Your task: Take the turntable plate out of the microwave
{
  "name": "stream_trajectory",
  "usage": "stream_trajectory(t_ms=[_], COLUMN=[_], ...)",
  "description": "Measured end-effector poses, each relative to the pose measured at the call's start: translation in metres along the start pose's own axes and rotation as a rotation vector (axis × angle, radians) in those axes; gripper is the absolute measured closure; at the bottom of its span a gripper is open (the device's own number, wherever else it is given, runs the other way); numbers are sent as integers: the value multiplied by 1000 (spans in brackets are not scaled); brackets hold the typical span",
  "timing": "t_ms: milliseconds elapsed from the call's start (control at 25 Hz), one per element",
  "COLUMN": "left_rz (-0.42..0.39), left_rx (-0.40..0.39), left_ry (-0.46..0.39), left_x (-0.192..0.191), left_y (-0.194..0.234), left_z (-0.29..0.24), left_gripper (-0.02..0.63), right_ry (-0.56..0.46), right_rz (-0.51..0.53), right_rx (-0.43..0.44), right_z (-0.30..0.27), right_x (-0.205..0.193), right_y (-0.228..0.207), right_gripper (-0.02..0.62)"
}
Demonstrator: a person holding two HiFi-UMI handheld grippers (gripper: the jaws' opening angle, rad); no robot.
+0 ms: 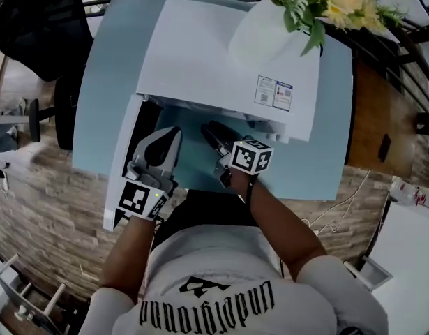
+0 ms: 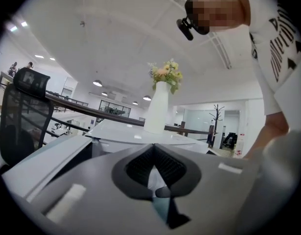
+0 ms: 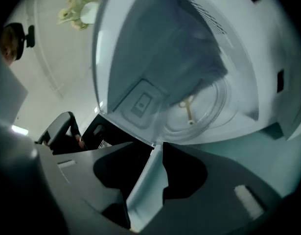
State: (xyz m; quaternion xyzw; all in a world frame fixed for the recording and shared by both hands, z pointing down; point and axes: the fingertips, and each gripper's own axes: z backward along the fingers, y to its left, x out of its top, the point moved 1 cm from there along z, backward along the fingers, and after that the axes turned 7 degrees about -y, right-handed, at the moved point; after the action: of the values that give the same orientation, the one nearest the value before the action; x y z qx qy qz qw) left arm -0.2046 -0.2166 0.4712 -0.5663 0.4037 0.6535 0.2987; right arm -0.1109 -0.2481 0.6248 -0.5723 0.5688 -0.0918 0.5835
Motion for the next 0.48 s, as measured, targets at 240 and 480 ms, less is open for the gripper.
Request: stream_trajectory(t_ms=[240, 480], left_rz=[10, 21], left_rx=[3, 7], left_ry=[5, 14], left_x=[-12, -25], left_y=[7, 11], left_z=[-9, -13], left_gripper=[555, 555], right_ry=[-51, -121], right_rz=[-248, -457], right_rx=[-58, -80], right_z=[-21, -37], right_x=[-8, -8], right_y=[-32, -49], right_gripper=[434, 430])
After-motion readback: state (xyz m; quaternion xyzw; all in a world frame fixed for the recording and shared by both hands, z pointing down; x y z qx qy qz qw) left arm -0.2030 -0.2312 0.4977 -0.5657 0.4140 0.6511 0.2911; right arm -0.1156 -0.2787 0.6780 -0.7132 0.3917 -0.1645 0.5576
